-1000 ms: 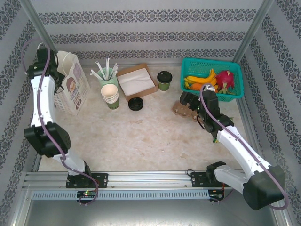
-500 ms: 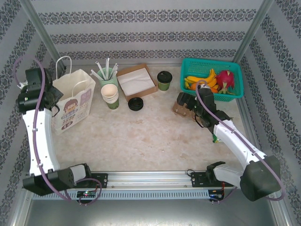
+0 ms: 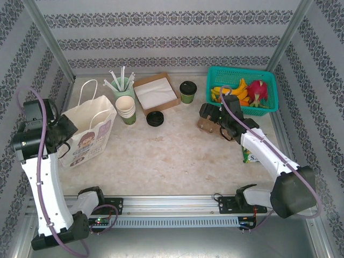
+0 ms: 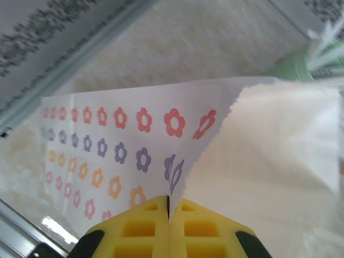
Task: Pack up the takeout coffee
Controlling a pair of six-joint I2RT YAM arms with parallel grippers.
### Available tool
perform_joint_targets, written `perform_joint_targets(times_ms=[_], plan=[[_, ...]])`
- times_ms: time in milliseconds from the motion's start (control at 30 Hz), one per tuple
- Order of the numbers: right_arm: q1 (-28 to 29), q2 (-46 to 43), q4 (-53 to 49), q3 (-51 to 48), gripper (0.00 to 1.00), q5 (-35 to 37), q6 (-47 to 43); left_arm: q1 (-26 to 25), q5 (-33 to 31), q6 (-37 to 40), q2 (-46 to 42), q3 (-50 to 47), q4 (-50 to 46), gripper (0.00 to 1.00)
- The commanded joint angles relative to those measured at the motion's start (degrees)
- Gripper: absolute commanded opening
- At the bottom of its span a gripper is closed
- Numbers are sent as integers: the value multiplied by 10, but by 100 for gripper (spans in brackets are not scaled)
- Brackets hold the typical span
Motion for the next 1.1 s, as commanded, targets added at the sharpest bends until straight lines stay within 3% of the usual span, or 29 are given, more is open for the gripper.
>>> perform_joint_targets(times_ms=[0,167,400,533,733,800,933,1067], plan=[[-10,4,-57,24,97,8,2,2,136,0,-13,-32,-30,0],[-15,7,-74,22,96,20,14,-33,214,-35,-16,-56,9,0],[-19,19,-78,20,96,21,19,-52,182,-18,7,50,-45,0],[-20,29,-76,24,96,21,18,-54,229,-23,16,77,-50,0],[-20,44,-73,30,96,17,19,-105,315,-125,-3,-24,86,0],[-20,45,-73,34,96,8,21,-162,285,-170,-3,-55,145,0],[-19,27,-64,28,96,-38,7,-260,181,-207,34,-66,165,0],[-20,-6,-50,9,97,-83,-9,-315,170,-244,63,-107,232,0]])
